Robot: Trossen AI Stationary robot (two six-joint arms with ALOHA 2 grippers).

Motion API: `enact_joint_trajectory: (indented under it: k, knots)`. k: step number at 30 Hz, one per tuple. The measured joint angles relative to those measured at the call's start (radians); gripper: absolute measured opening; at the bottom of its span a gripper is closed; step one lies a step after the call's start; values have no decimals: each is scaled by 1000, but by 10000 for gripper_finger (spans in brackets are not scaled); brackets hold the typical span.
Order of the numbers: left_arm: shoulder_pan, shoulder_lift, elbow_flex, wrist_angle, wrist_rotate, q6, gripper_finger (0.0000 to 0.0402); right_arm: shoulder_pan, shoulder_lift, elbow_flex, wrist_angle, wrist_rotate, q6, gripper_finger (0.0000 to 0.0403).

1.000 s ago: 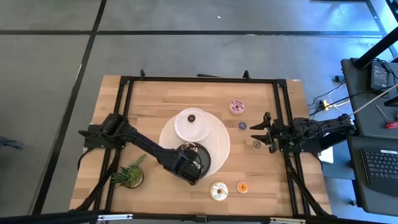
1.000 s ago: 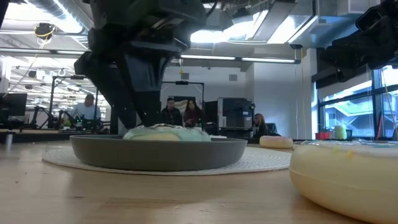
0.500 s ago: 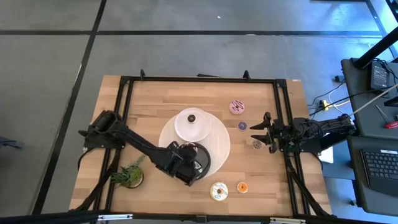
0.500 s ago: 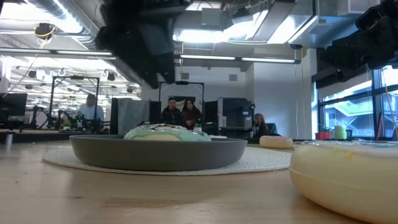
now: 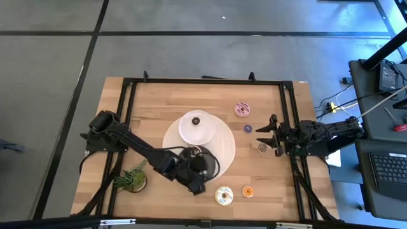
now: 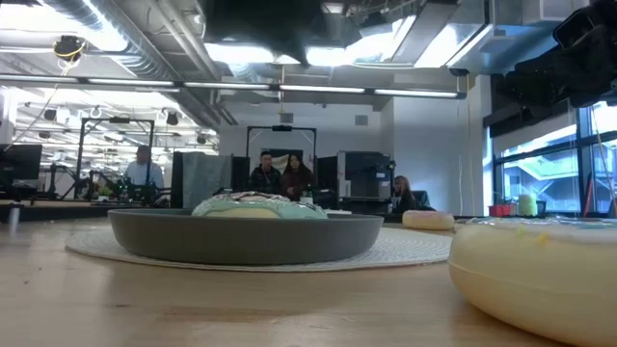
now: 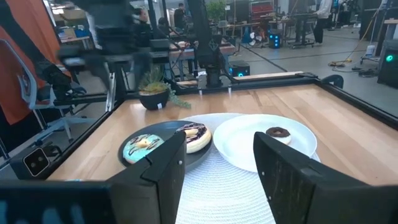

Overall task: Pick & Place donuts
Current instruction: Put the large white donut on the black plate

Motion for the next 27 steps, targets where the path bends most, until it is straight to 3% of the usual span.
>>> enact_joint_trajectory:
  k: [4, 8, 20, 27]
  knots:
    - [0, 4, 0, 211, 129, 152, 169, 0, 0, 0, 0, 0, 0, 188]
    - [0, 17, 0, 352, 152, 223, 169, 0, 0, 0, 0, 0, 0, 188]
    - [6, 31, 0, 414, 85, 344, 170, 0, 0, 0, 0, -1, 1, 188]
    - [30, 90, 0, 467, 162, 339, 206, 0, 0, 0, 0, -1, 0, 188]
